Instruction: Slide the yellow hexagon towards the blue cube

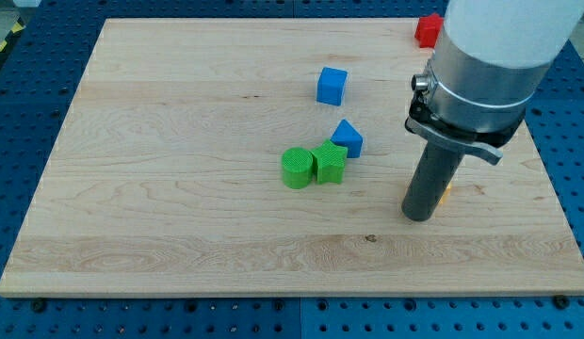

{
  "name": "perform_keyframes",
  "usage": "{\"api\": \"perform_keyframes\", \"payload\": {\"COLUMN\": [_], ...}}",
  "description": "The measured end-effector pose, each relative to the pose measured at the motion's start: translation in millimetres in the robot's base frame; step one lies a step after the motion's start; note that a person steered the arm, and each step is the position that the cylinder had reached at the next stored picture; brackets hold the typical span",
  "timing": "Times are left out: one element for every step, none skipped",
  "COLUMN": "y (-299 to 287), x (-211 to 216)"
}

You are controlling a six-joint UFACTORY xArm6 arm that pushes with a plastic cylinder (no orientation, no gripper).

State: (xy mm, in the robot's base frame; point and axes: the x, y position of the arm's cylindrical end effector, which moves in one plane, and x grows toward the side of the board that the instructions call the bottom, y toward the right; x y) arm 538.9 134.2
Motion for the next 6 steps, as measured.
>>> {"api": "perform_keyframes", "payload": {"y": [25, 39, 39, 49, 67, 69], "x": [14, 17, 17, 24, 31, 25]}}
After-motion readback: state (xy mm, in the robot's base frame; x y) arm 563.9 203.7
